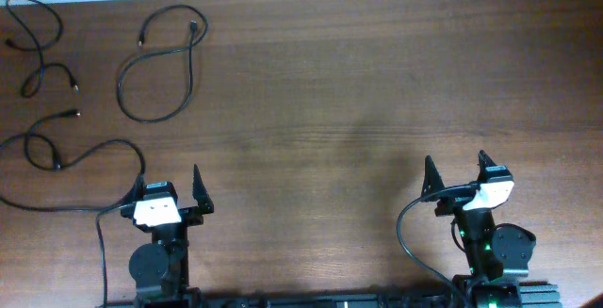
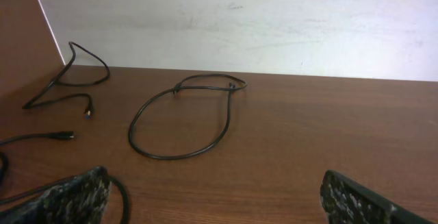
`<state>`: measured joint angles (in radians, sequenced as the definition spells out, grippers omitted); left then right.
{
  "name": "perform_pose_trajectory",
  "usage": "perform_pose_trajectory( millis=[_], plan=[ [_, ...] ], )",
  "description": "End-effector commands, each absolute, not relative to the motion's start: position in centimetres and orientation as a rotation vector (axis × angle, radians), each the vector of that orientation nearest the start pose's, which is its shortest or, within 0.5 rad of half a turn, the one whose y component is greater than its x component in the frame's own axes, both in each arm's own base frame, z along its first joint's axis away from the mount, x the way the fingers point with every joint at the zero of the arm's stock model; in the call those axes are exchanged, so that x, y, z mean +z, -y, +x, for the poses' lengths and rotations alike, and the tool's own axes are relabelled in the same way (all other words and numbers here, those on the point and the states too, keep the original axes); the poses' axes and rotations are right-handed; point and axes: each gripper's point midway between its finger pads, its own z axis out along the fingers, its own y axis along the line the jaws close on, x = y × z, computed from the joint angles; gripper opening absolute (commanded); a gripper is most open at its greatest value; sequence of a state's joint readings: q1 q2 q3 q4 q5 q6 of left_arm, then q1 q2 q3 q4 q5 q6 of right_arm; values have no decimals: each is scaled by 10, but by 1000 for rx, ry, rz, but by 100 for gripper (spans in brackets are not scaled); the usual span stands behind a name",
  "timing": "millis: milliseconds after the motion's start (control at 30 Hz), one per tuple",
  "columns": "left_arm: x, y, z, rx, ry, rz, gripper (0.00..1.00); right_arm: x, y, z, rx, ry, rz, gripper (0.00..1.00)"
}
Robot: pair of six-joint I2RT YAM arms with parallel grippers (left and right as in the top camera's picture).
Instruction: Untangle cables
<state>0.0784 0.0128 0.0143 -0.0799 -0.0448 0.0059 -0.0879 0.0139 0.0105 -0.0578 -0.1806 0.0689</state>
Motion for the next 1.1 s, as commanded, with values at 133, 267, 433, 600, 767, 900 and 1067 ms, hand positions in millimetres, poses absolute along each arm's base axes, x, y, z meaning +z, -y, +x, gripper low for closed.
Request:
perform_pose_trajectory(
  millis=[133, 267, 433, 600, 767, 900, 1067],
  plan=[
    [156, -30, 244, 107, -1650, -115, 99, 158, -5, 246, 38, -1639, -61, 99],
    [156, -30, 244, 107, -1650, -115, 99, 157, 2, 246, 9, -1643, -33, 99],
    [156, -30, 244, 107, -1650, -115, 99, 157, 4, 246, -8, -1644, -24, 99],
    [156, -30, 244, 107, -1650, -115, 99, 158, 4, 246, -62, -1638, -83, 99],
    [156, -30, 244, 107, -1650, -115, 99, 158, 4, 246, -62, -1638, -83, 99],
    [156, -30, 244, 107, -1650, -115, 99, 158, 4, 246, -62, -1638, -83, 99],
    [156, -30, 244, 107, -1650, -115, 99, 158, 4, 246, -62, -1638, -83, 99]
  ],
)
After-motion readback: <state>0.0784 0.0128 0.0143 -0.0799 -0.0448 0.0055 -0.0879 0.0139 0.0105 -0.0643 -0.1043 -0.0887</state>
